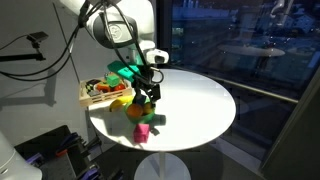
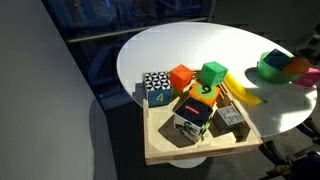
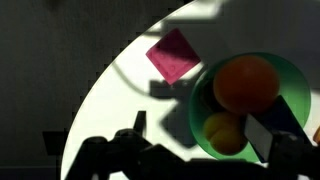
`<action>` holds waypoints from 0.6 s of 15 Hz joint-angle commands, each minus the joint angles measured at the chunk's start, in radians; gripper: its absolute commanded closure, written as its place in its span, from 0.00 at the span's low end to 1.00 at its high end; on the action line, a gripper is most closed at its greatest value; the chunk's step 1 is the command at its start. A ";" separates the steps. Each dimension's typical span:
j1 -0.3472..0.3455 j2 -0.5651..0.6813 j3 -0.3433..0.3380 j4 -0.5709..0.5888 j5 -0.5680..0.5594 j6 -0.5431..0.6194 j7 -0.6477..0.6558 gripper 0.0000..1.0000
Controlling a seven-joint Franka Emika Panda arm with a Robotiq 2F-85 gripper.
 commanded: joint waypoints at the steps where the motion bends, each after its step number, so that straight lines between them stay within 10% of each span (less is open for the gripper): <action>1: -0.018 0.034 -0.026 0.047 -0.023 -0.029 -0.069 0.00; 9: -0.042 0.133 -0.054 0.118 -0.069 -0.032 -0.230 0.00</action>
